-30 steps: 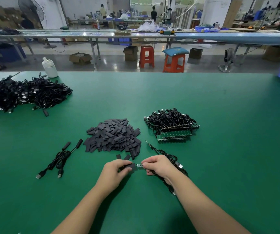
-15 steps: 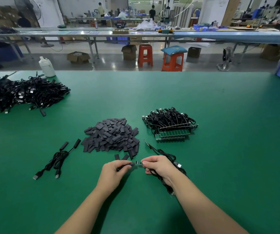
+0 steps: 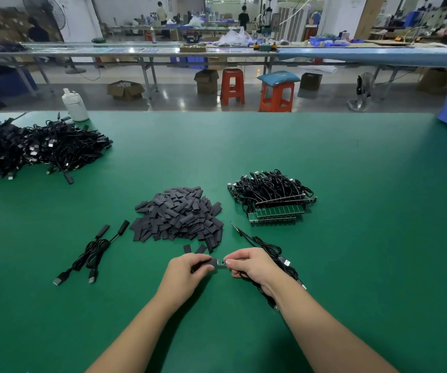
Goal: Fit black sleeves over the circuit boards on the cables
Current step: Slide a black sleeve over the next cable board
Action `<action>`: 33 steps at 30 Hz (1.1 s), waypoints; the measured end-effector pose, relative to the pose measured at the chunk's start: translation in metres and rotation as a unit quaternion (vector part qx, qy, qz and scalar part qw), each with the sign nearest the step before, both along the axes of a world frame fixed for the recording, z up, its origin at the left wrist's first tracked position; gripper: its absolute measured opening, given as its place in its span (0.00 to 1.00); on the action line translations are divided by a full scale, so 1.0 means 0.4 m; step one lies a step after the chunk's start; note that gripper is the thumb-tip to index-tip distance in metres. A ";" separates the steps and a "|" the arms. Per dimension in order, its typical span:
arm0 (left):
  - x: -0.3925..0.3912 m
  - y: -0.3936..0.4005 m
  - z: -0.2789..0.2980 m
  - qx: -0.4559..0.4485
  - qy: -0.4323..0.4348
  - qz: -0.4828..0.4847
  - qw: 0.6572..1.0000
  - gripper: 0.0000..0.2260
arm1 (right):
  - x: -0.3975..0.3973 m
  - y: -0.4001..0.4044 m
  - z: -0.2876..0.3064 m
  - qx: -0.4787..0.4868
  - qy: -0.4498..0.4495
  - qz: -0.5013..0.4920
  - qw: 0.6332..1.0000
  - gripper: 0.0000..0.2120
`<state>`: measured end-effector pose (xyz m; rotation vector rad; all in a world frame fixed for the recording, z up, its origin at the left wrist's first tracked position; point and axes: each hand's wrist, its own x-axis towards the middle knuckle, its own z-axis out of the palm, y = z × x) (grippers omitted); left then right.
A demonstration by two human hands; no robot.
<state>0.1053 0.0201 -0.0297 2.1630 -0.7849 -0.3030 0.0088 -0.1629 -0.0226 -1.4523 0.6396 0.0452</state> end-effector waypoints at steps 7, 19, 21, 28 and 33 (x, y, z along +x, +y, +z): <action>0.021 0.004 0.006 0.035 -0.095 -0.085 0.991 0.10 | -0.001 0.003 -0.002 -0.013 0.002 0.009 1.000 0.04; -0.010 -0.031 0.012 0.059 -0.113 -0.117 0.985 0.09 | -0.004 0.004 -0.010 -0.011 -0.004 0.011 1.000 0.05; -0.014 -0.036 0.008 0.058 -0.126 -0.117 0.983 0.09 | -0.004 0.004 -0.012 -0.007 -0.011 0.011 1.000 0.05; -0.021 -0.046 0.003 0.016 -0.122 -0.079 0.989 0.07 | -0.016 -0.001 -0.017 -0.014 -0.018 0.031 0.999 0.09; -0.025 -0.046 0.005 0.011 -0.104 -0.078 0.991 0.07 | -0.015 0.005 -0.024 -0.045 -0.025 0.031 0.998 0.10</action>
